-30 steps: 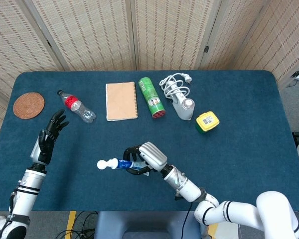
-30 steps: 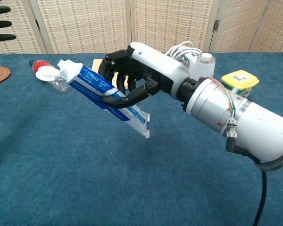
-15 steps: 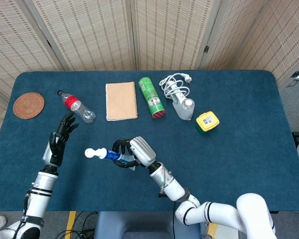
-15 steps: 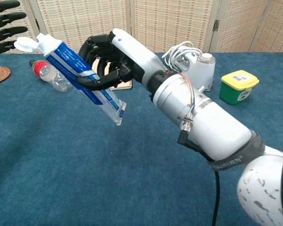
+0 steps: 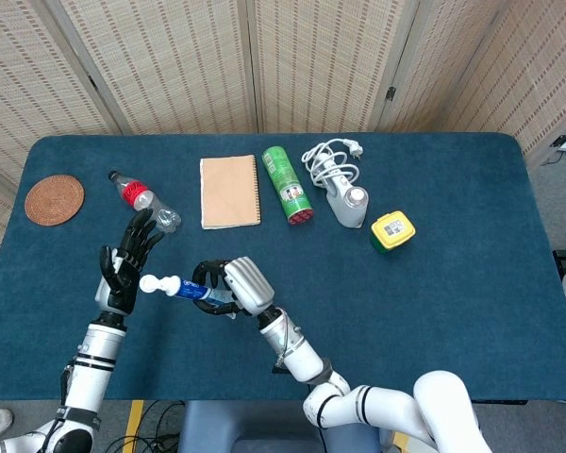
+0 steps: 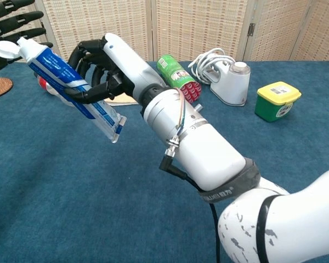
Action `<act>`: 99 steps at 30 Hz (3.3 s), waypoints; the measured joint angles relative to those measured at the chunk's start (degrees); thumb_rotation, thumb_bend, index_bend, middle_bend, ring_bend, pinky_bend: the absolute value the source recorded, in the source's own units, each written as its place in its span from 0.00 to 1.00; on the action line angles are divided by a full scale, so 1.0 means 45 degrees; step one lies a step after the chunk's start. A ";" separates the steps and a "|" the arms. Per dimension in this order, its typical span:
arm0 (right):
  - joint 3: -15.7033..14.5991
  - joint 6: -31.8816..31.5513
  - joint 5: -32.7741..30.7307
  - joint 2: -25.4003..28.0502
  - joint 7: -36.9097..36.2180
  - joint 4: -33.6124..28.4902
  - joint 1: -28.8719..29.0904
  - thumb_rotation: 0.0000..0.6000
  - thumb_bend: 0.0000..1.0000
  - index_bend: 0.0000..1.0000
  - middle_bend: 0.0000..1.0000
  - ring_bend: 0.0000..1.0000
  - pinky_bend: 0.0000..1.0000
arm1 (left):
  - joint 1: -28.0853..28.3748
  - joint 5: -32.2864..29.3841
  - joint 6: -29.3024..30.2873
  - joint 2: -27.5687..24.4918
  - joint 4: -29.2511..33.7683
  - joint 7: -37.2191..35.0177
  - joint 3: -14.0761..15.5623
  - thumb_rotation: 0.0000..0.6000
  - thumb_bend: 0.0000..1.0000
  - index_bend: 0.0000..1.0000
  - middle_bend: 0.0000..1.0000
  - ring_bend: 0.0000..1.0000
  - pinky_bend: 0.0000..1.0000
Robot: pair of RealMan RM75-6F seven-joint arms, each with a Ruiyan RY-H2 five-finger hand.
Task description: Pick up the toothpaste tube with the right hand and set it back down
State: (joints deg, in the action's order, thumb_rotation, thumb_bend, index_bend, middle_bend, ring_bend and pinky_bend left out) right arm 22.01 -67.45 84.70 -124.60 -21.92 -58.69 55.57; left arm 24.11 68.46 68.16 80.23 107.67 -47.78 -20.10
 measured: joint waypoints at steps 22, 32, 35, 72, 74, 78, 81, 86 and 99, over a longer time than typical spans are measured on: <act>0.0135 0.0512 -0.0653 -0.0373 0.1114 0.0413 0.0423 1.00 0.65 0.71 0.70 0.60 0.71 | 0.0097 -0.0053 -0.0281 0.0064 0.0184 0.0368 -0.0398 0.00 0.00 0.00 0.00 0.00 0.13; 0.0314 0.1095 -0.1217 -0.0124 0.1886 -0.0261 0.0490 1.00 0.64 0.72 0.70 0.60 0.70 | 0.0226 0.0894 -0.0163 0.0184 -0.0243 0.0515 -0.0240 0.00 0.00 0.00 0.00 0.00 0.13; 0.0334 0.1252 -0.1346 -0.0031 0.1928 -0.0409 0.0481 1.00 0.64 0.72 0.70 0.60 0.70 | 0.0261 0.1396 -0.0133 0.0188 -0.0490 0.0329 -0.0132 0.00 0.00 0.00 0.00 0.00 0.13; 0.0319 0.5492 -0.5181 0.3363 0.1263 -0.4937 0.0114 1.00 0.62 0.73 0.71 0.60 0.70 | 0.1213 0.6109 0.1525 -0.0133 -0.6008 0.1268 0.2325 0.00 0.00 0.00 0.00 0.00 0.13; 0.0374 0.5610 -0.5408 0.3353 0.1341 -0.4993 0.0192 1.00 0.62 0.73 0.71 0.60 0.70 | 0.1296 0.6207 0.1571 -0.0124 -0.6068 0.1368 0.2436 0.00 0.00 0.00 0.00 0.00 0.13; 0.0485 0.5783 -0.5739 0.3381 0.1408 -0.5110 0.0290 1.00 0.62 0.73 0.71 0.60 0.70 | 0.1478 0.6509 0.1668 -0.0112 -0.6232 0.1760 0.2664 0.00 0.00 0.00 0.00 0.00 0.13; 0.0552 0.5887 -0.5922 0.3413 0.1446 -0.5225 0.0367 1.00 0.62 0.73 0.71 0.60 0.70 | 0.1655 0.6673 0.1700 -0.0096 -0.6311 0.1946 0.2850 0.00 0.00 0.00 0.00 0.00 0.13; 0.0534 0.5822 -0.5987 0.3372 0.1641 -0.5270 0.0454 1.00 0.62 0.74 0.71 0.60 0.70 | 0.1900 0.6768 0.1501 -0.0212 -0.6202 0.1989 0.3138 0.00 0.00 0.00 0.00 0.00 0.13; 0.0513 0.5657 -0.6187 0.3285 0.1980 -0.5290 0.0582 1.00 0.63 0.75 0.73 0.61 0.71 | 0.2345 0.6774 0.0929 -0.0722 -0.5789 0.2317 0.3713 0.00 0.00 0.00 0.00 0.00 0.13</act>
State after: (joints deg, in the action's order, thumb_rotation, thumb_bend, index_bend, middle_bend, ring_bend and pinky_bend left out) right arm 24.32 -42.00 56.85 -109.81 -13.01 -82.49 58.19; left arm 34.66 98.94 72.34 76.98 81.62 -37.36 -3.39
